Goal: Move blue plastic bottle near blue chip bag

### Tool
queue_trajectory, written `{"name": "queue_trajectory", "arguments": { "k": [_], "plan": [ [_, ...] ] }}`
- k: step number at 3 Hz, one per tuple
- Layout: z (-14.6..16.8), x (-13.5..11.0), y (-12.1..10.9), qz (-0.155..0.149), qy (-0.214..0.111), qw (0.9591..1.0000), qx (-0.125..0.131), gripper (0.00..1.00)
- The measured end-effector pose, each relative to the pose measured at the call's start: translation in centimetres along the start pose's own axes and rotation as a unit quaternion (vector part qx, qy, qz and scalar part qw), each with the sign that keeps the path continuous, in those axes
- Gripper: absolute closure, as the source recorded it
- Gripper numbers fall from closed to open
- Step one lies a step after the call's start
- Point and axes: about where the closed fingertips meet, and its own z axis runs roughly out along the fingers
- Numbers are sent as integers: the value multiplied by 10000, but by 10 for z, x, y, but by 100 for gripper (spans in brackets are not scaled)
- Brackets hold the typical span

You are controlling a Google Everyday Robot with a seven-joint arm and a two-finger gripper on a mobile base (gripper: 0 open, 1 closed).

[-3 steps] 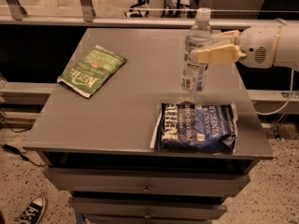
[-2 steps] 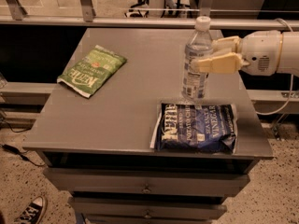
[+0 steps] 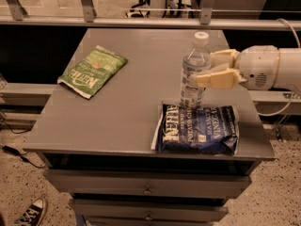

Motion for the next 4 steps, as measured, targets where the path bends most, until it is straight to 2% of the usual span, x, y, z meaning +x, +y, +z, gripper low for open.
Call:
{"name": "queue_trajectory", "arguments": {
  "k": [2,4],
  "plan": [
    [10,6,-2,-231,-2,9997,-100,100],
    [12,14,-3,-228,85,9996,-107,54]
  ]
}}
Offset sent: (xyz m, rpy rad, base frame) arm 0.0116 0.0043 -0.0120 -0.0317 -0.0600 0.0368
